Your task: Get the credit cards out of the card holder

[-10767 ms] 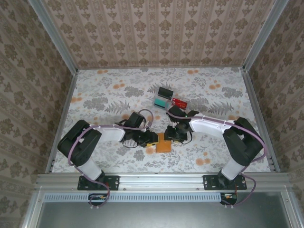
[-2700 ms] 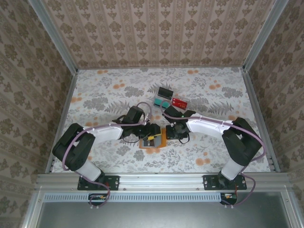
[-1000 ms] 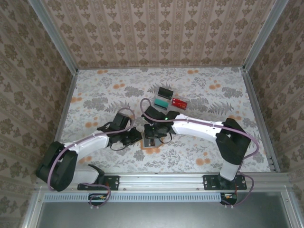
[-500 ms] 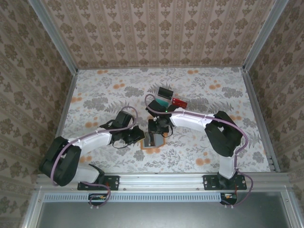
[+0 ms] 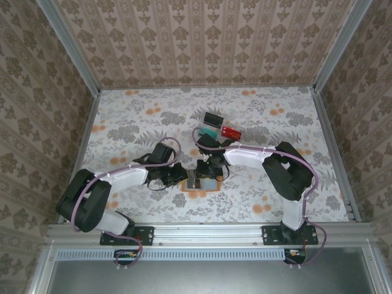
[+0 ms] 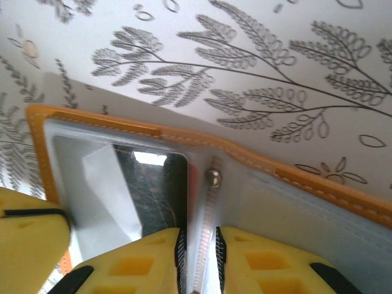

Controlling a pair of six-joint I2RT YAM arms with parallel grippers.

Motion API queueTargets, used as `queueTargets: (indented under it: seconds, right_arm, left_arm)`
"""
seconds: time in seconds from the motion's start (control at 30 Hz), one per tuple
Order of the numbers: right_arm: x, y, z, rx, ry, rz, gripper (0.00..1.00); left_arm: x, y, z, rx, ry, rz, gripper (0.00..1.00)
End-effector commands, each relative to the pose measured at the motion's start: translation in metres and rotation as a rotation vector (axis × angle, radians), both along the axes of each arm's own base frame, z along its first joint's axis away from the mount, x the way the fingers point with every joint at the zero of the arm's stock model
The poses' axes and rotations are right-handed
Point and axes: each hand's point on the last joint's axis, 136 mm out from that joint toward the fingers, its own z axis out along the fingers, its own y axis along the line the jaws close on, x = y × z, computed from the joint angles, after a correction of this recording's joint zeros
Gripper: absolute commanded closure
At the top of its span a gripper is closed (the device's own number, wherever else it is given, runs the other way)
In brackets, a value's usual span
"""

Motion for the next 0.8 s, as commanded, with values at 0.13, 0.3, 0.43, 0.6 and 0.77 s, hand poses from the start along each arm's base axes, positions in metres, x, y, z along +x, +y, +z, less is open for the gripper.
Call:
queueTargets:
  seconds: [0.13, 0.3, 0.43, 0.6, 0.77]
  right_arm:
    - [-0.005, 0.003, 0.000, 0.119, 0.028, 0.052, 0.72]
    - [-0.003, 0.007, 0.008, 0.170, 0.012, 0.062, 0.72]
    - [-0.005, 0.009, 0.008, 0.180, 0.019, 0.082, 0.73]
    - [-0.008, 0.006, 0.001, 0.159, 0.033, 0.086, 0.73]
    - [-0.009, 0.000, -0.003, 0.125, 0.034, 0.089, 0.76]
  left_arm:
    - [-0.014, 0.009, -0.025, 0.064, 0.059, -0.017, 0.87]
    - [-0.016, 0.009, -0.031, 0.071, 0.073, -0.023, 0.87]
    - [-0.017, 0.008, -0.033, 0.073, 0.078, -0.029, 0.87]
    - [-0.018, 0.008, -0.034, 0.080, 0.081, -0.031, 0.87]
    - [-0.018, 0.012, -0.035, 0.098, 0.081, -0.024, 0.87]
